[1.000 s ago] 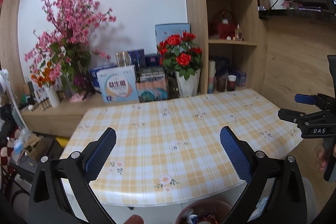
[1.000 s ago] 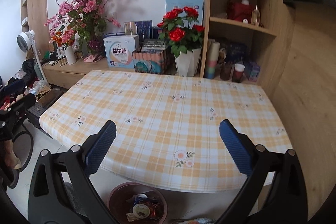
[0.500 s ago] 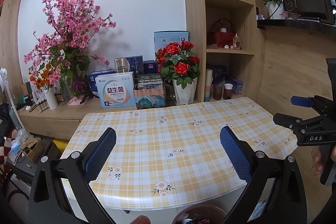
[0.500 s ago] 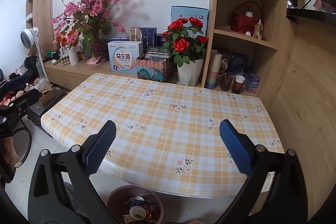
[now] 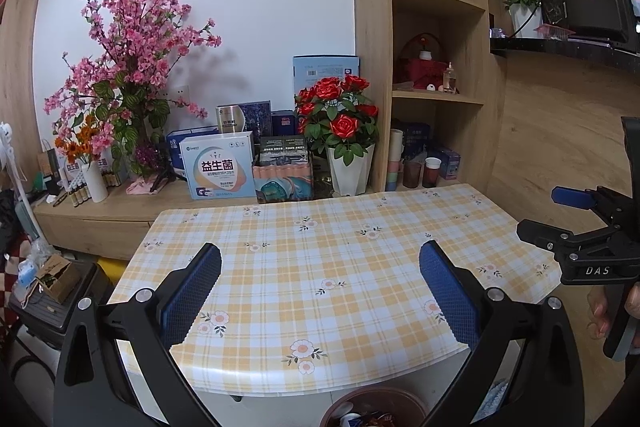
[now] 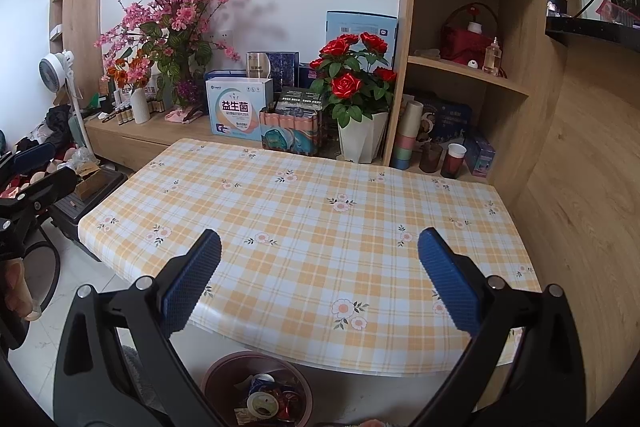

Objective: Collect trash

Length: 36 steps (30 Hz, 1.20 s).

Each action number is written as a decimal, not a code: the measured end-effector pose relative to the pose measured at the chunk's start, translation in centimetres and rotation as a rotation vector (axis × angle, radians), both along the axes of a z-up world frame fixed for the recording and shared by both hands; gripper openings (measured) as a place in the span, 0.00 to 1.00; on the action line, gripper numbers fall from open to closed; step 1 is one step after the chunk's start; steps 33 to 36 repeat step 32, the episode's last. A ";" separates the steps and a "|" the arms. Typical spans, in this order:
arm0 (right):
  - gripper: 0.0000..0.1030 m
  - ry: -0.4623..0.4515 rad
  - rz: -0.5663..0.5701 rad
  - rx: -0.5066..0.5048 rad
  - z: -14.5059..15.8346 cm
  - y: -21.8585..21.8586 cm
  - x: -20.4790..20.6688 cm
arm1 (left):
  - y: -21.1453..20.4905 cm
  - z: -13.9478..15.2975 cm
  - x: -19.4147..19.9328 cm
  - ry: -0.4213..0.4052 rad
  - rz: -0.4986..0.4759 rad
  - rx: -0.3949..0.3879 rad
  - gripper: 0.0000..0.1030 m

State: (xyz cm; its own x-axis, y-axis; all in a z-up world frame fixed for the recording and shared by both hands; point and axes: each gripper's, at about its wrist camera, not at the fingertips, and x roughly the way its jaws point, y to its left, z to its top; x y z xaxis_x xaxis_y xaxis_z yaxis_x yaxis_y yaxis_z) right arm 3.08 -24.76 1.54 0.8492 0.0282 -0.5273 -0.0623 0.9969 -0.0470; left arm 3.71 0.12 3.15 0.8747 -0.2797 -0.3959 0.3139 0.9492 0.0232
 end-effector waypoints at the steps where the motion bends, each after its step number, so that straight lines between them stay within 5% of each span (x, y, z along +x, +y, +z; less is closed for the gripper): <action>1: 0.94 0.000 -0.001 -0.001 0.0 0.0 0.0 | 0.0 0.0 0.0 -0.001 0.001 0.002 0.94; 36: 0.94 0.002 -0.012 0.001 -0.4 -0.9 0.1 | -0.2 0.0 -0.4 -0.022 0.024 0.035 0.94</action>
